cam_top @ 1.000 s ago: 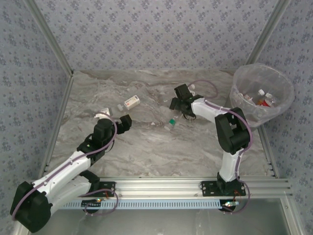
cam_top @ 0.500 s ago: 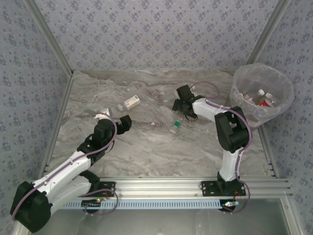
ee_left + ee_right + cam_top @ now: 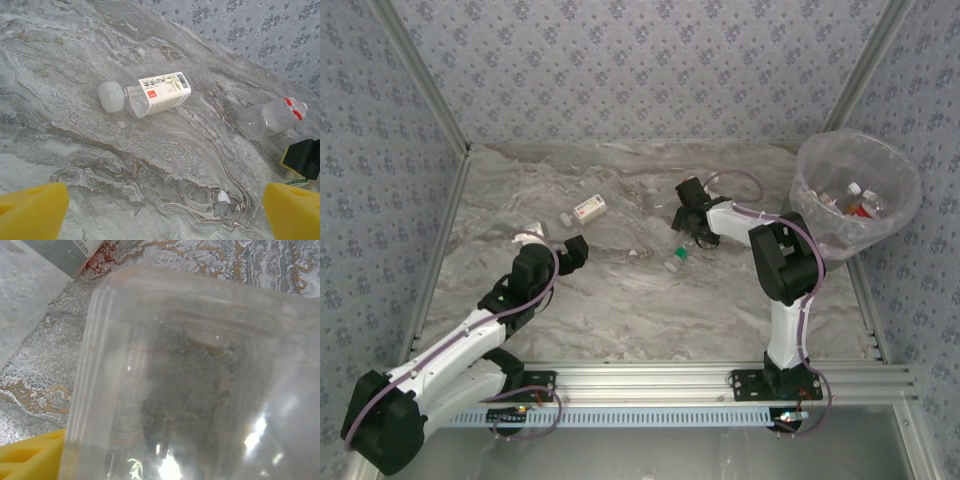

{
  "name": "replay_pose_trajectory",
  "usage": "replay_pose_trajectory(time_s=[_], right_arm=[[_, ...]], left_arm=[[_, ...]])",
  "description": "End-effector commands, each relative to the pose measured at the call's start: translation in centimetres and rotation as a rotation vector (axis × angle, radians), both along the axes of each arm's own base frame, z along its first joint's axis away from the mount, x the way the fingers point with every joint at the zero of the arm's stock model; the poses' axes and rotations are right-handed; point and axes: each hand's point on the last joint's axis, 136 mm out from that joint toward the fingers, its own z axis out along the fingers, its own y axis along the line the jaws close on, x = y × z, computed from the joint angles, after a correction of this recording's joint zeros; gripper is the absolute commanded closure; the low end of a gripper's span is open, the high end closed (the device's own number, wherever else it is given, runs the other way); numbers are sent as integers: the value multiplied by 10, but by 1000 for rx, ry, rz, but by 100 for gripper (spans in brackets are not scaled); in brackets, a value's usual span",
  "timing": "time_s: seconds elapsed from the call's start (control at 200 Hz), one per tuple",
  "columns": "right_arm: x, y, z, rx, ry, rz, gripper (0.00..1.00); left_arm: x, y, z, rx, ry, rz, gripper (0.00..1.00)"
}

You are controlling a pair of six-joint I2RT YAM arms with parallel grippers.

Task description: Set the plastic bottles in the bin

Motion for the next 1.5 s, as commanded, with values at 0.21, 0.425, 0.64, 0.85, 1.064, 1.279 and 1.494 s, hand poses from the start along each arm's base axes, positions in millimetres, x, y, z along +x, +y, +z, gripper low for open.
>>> replay_pose_trajectory(time_s=[0.21, 0.425, 0.64, 0.85, 1.064, 1.279, 1.494], right_arm=[[2, -4, 14, -32, -69, 16, 30], [-3, -8, 32, -31, -124, 40, 38], [-10, -10, 55, -9, -178, 44, 40], [-16, -11, 85, 16, -265, 58, 41], [-25, -17, 120, 33, -356, 55, 42], [-32, -21, 151, 33, -438, 85, 42], [-39, -22, 180, 50, -526, 109, 43]], left_arm=[[0, 6, 0, -5, -6, 33, 1], [1, 6, 0, -8, -3, 34, 1], [1, 2, 0, -12, 3, 15, 1], [4, -7, -2, -2, 23, -26, 1], [9, -20, 0, -9, 34, -76, 1], [14, -40, 4, -22, 47, -162, 1], [16, -59, 13, -37, 25, -255, 1]])
